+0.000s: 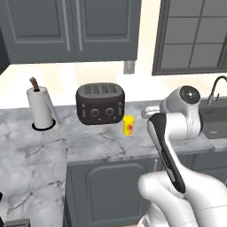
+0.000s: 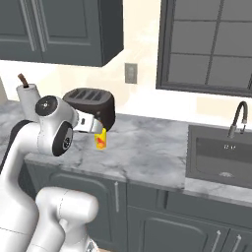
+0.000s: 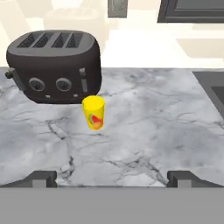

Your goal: Place the pitcher and cup on the dining counter for serving.

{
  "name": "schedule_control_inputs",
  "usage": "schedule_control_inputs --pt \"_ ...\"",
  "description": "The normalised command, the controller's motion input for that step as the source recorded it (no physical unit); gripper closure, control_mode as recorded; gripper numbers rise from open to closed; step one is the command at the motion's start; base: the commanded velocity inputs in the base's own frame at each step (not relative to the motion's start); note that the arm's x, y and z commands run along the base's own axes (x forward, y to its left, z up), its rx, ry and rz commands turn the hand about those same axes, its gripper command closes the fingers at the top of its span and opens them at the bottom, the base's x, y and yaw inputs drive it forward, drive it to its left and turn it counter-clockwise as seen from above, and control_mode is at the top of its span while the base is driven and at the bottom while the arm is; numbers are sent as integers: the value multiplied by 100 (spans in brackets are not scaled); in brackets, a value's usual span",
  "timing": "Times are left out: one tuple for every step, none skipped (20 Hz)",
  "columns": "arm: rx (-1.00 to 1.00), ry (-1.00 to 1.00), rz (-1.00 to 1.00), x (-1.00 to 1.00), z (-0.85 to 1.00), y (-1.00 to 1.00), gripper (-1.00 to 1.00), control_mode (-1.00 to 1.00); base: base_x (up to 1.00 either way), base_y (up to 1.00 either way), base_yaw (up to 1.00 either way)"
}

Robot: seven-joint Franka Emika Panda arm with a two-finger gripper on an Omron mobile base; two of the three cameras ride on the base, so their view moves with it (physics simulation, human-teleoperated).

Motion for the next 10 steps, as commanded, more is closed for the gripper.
schedule_control_inputs --pt "0 0 0 0 0 0 -100 100 59 16 0" --pt "0 0 0 0 0 0 -100 100 64 18 0" --pt "0 0 0 0 0 0 -100 100 61 18 0" --pt "0 0 0 0 0 0 -100 100 56 23 0" --pt "0 0 0 0 0 0 -100 100 50 26 0" --pt "0 0 0 0 0 0 -100 100 46 26 0" --pt "0 0 0 0 0 0 -100 100 41 26 0" --pt "0 0 0 0 0 0 -100 100 37 25 0" --pt "0 0 0 0 0 0 -100 100 38 24 0" --pt "0 0 0 0 0 0 -100 100 36 21 0"
